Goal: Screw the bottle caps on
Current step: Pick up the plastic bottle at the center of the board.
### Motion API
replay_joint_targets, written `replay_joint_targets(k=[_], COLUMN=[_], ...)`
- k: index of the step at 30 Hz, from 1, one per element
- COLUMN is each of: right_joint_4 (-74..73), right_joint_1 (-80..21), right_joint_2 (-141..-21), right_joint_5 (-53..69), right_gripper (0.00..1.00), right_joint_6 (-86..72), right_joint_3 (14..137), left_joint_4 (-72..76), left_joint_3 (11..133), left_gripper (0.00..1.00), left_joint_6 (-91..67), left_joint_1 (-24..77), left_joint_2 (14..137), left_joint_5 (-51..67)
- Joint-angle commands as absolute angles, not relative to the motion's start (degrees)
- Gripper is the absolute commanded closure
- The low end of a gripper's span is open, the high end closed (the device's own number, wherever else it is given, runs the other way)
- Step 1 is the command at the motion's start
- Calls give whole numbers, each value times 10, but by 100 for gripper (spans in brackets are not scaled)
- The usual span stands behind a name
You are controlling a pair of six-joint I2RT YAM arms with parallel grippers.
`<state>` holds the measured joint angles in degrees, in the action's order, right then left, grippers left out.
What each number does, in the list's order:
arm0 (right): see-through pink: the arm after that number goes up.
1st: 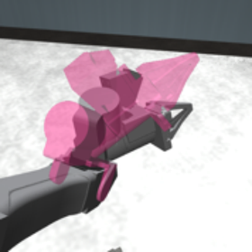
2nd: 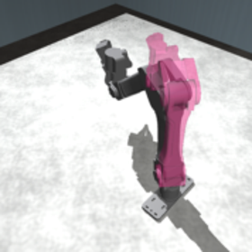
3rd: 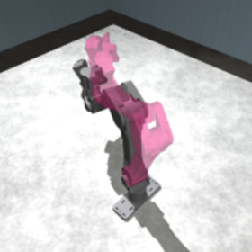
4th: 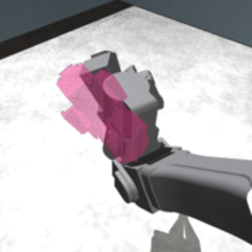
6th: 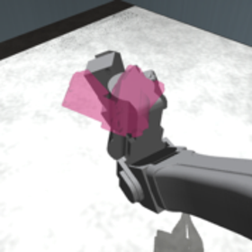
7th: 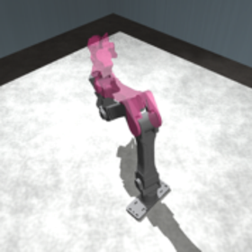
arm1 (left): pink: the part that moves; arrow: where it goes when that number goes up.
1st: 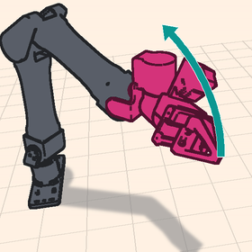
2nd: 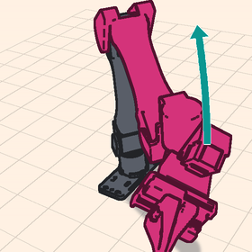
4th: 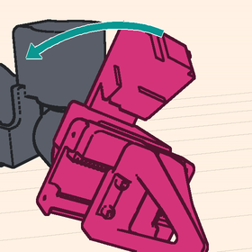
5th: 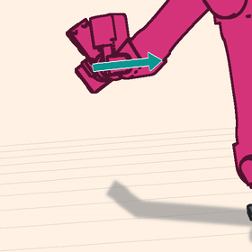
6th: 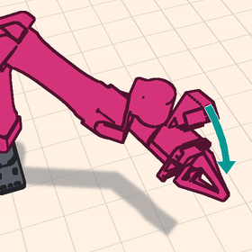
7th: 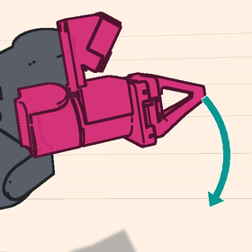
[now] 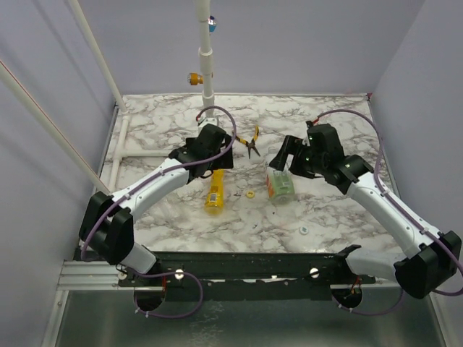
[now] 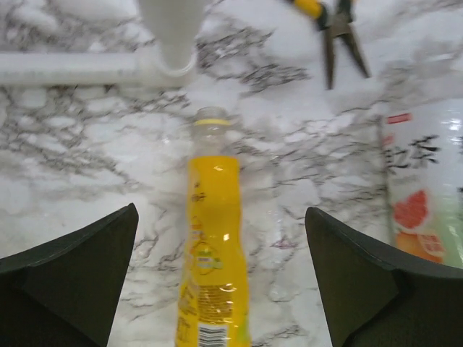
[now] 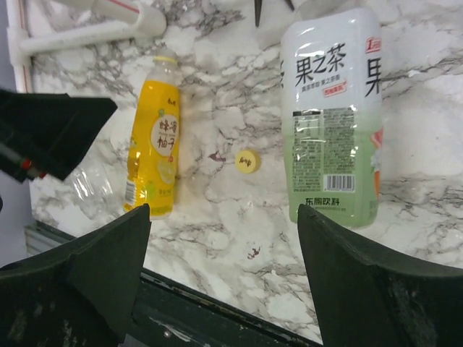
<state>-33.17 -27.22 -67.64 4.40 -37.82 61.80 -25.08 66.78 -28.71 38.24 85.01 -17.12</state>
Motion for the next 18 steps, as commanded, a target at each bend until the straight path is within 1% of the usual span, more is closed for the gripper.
replay_joint_targets(k=[1, 6, 10, 14, 15, 17, 18], right_joint_4=[-349, -350, -356, -356, -359, -360, -361], right_joint_1=[-327, -382, -415, -428, -430, -432, -433], right_joint_2=[-707, -741, -771, -810, -818, -834, -840], right_joint_5=[-19, -45, -62, -62, -62, -59, -60], right_gripper=[15, 16, 17, 19, 20, 23, 25], right_joint_6=[-366, -373, -367, -345, -339, -327, -322], right_joint_3=[629, 639, 657, 674, 679, 686, 688], left_joint_4=[-305, -277, -268, -266, -264, -261, -258], left_joint_3=[632, 637, 641, 641, 641, 639, 635], left_gripper=[1, 1, 7, 27, 35, 55, 57], left_joint_6=[-315, -305, -308, -323, -323, -324, -320], left_joint_1=[349, 328, 322, 313, 312, 312, 312], left_joint_2=[892, 939, 985, 1011, 1013, 1010, 1004], left_joint_5=[-134, -65, -26, -17, -15, -15, -18])
